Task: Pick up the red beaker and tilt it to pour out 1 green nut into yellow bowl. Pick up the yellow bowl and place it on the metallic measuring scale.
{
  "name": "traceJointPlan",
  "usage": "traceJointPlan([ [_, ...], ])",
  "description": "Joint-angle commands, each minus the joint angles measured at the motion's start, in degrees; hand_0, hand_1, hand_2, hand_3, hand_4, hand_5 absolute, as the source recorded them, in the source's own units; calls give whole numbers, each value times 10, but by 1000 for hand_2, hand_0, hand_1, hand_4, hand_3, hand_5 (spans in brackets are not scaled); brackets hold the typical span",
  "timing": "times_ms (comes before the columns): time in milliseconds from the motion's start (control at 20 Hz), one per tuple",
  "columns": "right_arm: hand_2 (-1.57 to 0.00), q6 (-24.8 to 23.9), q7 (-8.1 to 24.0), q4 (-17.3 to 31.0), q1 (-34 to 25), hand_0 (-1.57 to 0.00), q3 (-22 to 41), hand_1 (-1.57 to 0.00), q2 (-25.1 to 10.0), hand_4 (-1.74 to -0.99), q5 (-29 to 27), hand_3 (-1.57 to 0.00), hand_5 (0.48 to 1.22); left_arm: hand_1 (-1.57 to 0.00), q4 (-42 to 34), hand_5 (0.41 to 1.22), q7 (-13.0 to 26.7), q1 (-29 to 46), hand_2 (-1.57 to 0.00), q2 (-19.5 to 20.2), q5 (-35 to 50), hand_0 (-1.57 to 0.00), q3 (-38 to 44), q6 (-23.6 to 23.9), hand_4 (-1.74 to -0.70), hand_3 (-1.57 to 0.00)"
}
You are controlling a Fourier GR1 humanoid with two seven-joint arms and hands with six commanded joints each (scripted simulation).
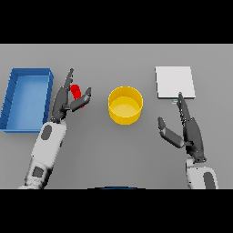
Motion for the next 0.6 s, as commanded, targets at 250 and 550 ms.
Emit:
traceJointPlan([
  [250,1,-6,-18,0,12,1,4,1,4,-1252,9,1,690,-364,69,770,-45,-48,-358,-15,4,-322,24,32,-1355,-218],
  [550,1,-8,-1,12,-9,1,-1,1,4,-1233,6,1,686,-1255,89,1103,-96,-57,-1253,-28,5,-1244,35,36,-1572,-1111],
])
